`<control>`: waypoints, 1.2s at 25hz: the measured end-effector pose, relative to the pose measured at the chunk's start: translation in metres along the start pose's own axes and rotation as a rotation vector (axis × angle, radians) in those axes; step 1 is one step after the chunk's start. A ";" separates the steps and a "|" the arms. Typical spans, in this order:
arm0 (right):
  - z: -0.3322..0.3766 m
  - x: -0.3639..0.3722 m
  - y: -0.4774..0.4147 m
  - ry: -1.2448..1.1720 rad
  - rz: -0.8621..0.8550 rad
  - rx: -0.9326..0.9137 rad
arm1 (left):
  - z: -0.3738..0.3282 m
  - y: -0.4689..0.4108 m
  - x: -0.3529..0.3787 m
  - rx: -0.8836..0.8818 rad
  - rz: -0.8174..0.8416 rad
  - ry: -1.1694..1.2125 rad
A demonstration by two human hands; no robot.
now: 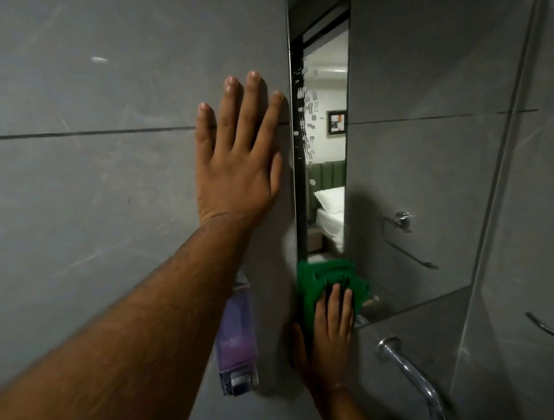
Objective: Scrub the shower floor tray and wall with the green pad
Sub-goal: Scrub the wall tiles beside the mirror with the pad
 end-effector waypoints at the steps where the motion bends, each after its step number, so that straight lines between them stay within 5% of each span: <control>1: -0.006 0.005 0.014 0.018 0.020 -0.017 | -0.001 0.001 0.001 0.002 0.000 -0.006; 8: 0.021 -0.024 -0.047 0.047 0.016 -0.264 | -0.002 0.004 0.002 0.005 -0.018 -0.008; 23: 0.211 -0.180 -0.409 -0.090 -0.295 -0.343 | 0.005 0.004 0.000 -0.063 -0.094 0.035; 30: 0.213 -0.193 -0.443 -0.094 -0.266 -0.343 | -0.001 -0.001 0.006 -0.060 -0.001 -0.011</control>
Point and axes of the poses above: each hand's wrist, its own y-axis away from the middle knuckle, its own x-axis out of the palm, z = x × y, the point moved 8 cm from there along -y, towards the middle knuckle, and after that the axes turned 6 degrees about x, right-handed, at the moved point
